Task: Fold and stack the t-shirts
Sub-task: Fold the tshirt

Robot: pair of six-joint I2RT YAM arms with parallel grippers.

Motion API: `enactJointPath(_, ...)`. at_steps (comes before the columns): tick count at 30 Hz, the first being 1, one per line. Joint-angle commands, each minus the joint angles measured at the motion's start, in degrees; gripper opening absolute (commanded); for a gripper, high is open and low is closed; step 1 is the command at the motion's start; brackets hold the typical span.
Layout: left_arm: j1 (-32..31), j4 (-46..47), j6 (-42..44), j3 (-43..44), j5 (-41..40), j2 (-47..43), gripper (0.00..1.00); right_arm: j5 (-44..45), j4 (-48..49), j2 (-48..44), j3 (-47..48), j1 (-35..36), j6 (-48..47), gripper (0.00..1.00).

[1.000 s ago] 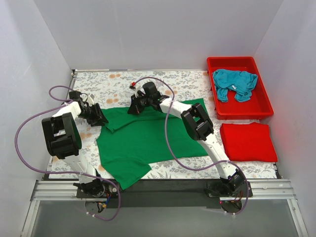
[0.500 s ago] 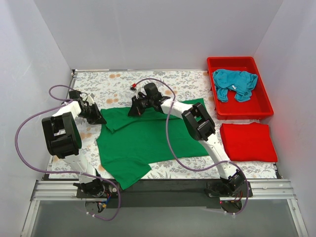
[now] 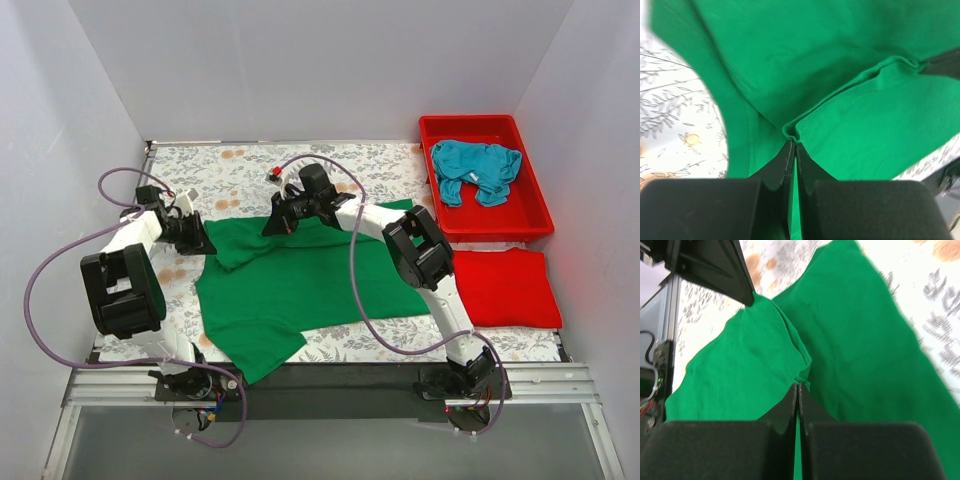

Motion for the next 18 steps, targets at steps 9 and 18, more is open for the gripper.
enactJointPath(9, -1.90, -10.52, 18.42, -4.51, 8.45, -5.26, 0.00, -6.90, 1.66, -8.91, -11.83, 0.17, -4.51, 0.01)
enactJointPath(18, -5.15, -10.88, 22.03, -8.73, 5.73, -6.75, 0.00, -8.48, -1.84, -10.50, -15.97, 0.08, -8.82, 0.01)
